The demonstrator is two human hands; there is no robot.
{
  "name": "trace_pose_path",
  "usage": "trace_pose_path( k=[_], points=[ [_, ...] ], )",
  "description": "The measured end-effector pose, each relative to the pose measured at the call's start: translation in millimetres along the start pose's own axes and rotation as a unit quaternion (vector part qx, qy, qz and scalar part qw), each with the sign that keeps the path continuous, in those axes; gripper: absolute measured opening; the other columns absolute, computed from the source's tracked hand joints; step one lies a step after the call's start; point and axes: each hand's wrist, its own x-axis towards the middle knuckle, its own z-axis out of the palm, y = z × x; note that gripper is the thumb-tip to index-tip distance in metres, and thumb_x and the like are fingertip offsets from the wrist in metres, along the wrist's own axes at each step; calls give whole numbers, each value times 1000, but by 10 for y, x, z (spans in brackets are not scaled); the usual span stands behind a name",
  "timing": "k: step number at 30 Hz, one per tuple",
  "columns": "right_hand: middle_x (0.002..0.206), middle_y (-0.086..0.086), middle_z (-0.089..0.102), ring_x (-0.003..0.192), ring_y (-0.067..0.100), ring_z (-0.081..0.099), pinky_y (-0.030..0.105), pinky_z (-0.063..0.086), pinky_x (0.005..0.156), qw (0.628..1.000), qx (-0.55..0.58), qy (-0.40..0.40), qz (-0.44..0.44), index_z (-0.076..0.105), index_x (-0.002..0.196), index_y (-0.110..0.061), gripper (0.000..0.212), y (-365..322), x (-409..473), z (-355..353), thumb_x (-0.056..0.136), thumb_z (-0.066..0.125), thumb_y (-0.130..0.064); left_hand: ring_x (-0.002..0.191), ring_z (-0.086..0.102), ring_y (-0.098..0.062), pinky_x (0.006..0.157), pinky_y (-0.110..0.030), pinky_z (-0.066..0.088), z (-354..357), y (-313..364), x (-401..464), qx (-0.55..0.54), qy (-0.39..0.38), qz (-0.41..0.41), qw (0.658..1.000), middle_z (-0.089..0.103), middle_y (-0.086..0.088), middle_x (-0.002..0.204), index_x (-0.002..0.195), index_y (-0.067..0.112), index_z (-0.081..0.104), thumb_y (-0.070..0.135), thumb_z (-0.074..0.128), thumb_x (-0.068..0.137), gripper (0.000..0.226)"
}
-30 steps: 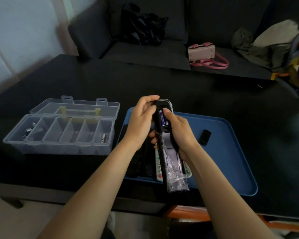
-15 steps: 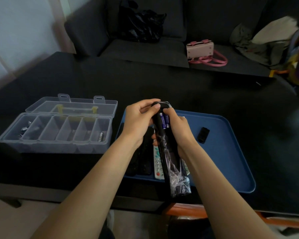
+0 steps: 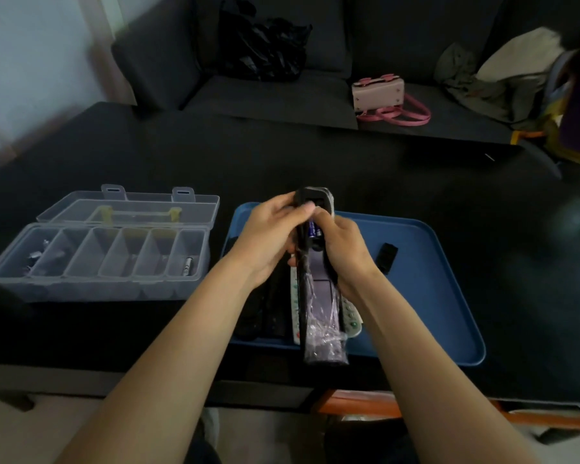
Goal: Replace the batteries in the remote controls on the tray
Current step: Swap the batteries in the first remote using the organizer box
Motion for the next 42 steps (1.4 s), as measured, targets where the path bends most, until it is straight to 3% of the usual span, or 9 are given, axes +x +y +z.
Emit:
trace_pose_path(
  k=[5, 11, 16, 19, 23, 26, 32, 37, 42],
  points=[
    [106, 21, 68, 95, 33, 67, 50, 51, 91, 999, 15, 23, 38, 65, 111, -5, 36, 17, 62, -97, 93, 49, -32, 84, 68, -9, 71, -23, 53, 32, -38, 33, 34, -30, -28, 999, 72, 1, 90, 129, 22, 50, -7, 53, 85, 53],
    [97, 17, 57, 88, 26, 58, 44, 49, 81, 1000, 25, -12, 7, 53, 101, -7, 10, 42, 63, -163, 93, 48, -10, 98, 65, -12, 83, -25, 51, 75, -70, 55, 43, 4, 3, 999, 70, -3, 103, 128, 18, 53, -9, 51, 84, 52],
    [97, 17, 61, 85, 24, 61, 43, 50, 82, 1000, 20, -20, 0, 52, 109, -4, 16, 54, 71, -251, 96, 45, -9, 89, 66, -2, 68, -15, 50, 146, -94, 43, 99, 12, 15, 995, 70, 5, 102, 126, 25, 53, 1, 57, 86, 47],
    [103, 13, 62, 92, 24, 62, 41, 51, 83, 993, -113, 33, -14, 50, 111, -7, 23, 57, 84, -319, 96, 50, -24, 98, 66, -11, 84, -33, 54, 219, -134, 59, 86, 29, 3, 996, 69, 2, 107, 130, 24, 49, 5, 59, 86, 49],
    [113, 9, 59, 103, 23, 56, 36, 44, 81, 952, -285, 98, -52, 52, 107, -8, 39, 18, 174, -485, 97, 43, -45, 92, 67, -14, 65, -33, 56, 255, -138, 99, 77, 97, 4, 992, 70, 3, 100, 125, 22, 52, 8, 62, 86, 43],
    [129, 16, 48, 118, 30, 45, 36, 38, 87, 901, -402, 151, -68, 48, 123, -12, 32, 95, 266, -697, 99, 42, -31, 80, 66, -12, 59, -28, 52, 261, -157, 111, 88, 127, -13, 988, 69, 1, 94, 121, 25, 54, 13, 61, 87, 37],
    [145, 16, 32, 132, 37, 28, 42, 33, 102, 789, -603, 106, 51, 38, 140, -13, 43, 352, 351, -900, 97, 44, -19, 66, 66, -12, 49, -23, 50, 259, -182, 124, 58, 122, -72, 988, 68, -4, 88, 105, 20, 63, 23, 64, 85, 20],
    [131, 18, 43, 121, 32, 40, 35, 39, 89, 795, -598, 105, -14, 50, 126, -5, 33, 340, 351, -859, 94, 45, -2, 65, 67, -14, 57, -25, 52, 284, -168, 129, 17, 116, -125, 985, 69, -4, 74, 82, 17, 66, 27, 66, 84, 11],
    [124, 19, 49, 114, 34, 47, 33, 39, 78, 758, -644, 100, -23, 49, 119, -2, 27, 285, 341, -882, 92, 46, 0, 81, 67, -22, 67, -32, 52, 233, -131, 135, 12, 106, -155, 982, 69, -10, 90, 96, 18, 66, 36, 62, 86, 21]
  ],
)
